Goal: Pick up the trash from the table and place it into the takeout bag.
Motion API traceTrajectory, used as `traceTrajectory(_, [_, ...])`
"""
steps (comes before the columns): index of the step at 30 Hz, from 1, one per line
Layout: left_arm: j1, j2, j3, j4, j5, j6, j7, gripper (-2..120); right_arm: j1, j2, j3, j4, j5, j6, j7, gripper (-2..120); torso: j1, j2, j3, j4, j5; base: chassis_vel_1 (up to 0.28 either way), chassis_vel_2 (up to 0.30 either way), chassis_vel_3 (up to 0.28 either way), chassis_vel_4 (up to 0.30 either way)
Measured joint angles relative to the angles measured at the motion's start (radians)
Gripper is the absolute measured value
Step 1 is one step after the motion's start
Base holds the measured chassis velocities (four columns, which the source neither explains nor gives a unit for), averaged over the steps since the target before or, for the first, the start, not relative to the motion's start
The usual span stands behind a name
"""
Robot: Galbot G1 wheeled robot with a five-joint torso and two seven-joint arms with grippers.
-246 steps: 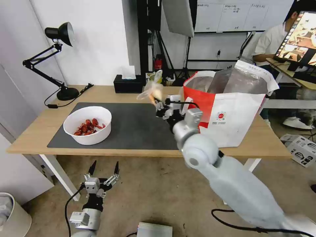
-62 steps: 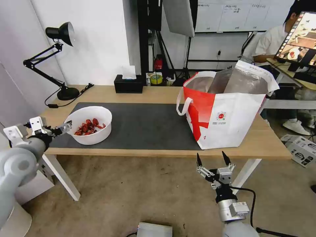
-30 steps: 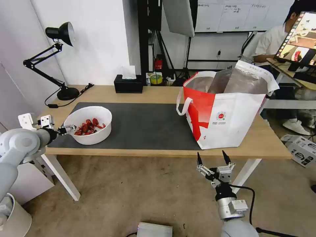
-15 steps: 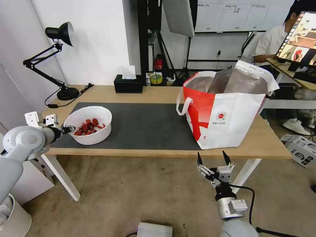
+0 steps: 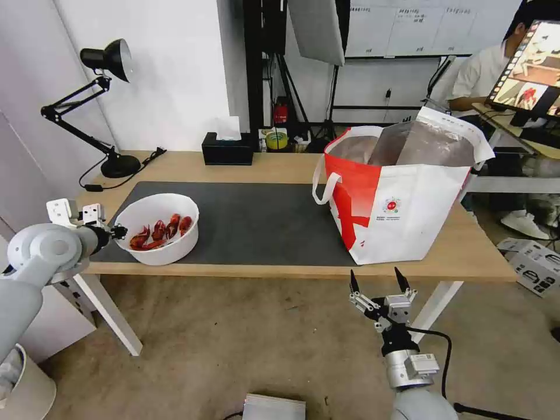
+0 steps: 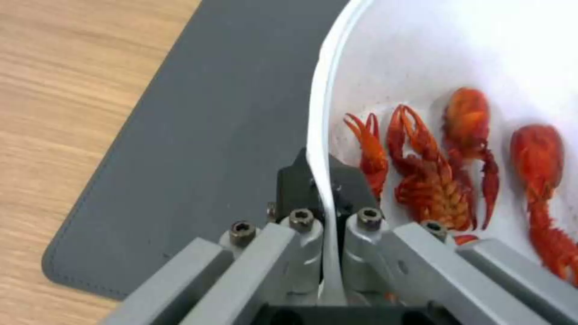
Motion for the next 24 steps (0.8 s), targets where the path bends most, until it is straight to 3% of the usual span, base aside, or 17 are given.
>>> traceTrajectory(8, [-0.019, 0.001, -0.052, -0.052, -0.053, -0.004, -0.006, 0, -0.003, 0.000, -0.001, 0.002, 0.000, 0.000, 0.000, 100, 0.000, 0.000, 0.000, 0.0001, -0.0001, 0.000, 0.000, 0.000, 0.000])
traceTrajectory(12, [-0.063, 0.015, -0.056, -0.085, -0.140, -0.011, -0.050, 0, -0.004, 0.000, -0.001, 0.006, -0.001, 0.000, 0.000, 100, 0.000, 0.000, 0.000, 0.0001, 0.0000, 0.000, 0.000, 0.000, 0.000])
traceTrajectory(17, [-0.167, 0.030, -0.017, -0.127, -0.256, -0.019, -0.109, 0, -0.006, 0.000, -0.002, 0.010, -0.001, -0.001, 0.000, 100, 0.000, 0.000, 0.000, 0.0000, 0.0002, 0.000, 0.000, 0.000, 0.000])
traceTrajectory(24, [-0.343, 0.035, 0.114, -0.149, -0.376, -0.024, -0.184, 0, -0.013, 0.002, -0.002, 0.014, -0.003, -0.001, 0.000, 100, 0.000, 0.000, 0.000, 0.0000, 0.0000, 0.000, 0.000, 0.000, 0.000])
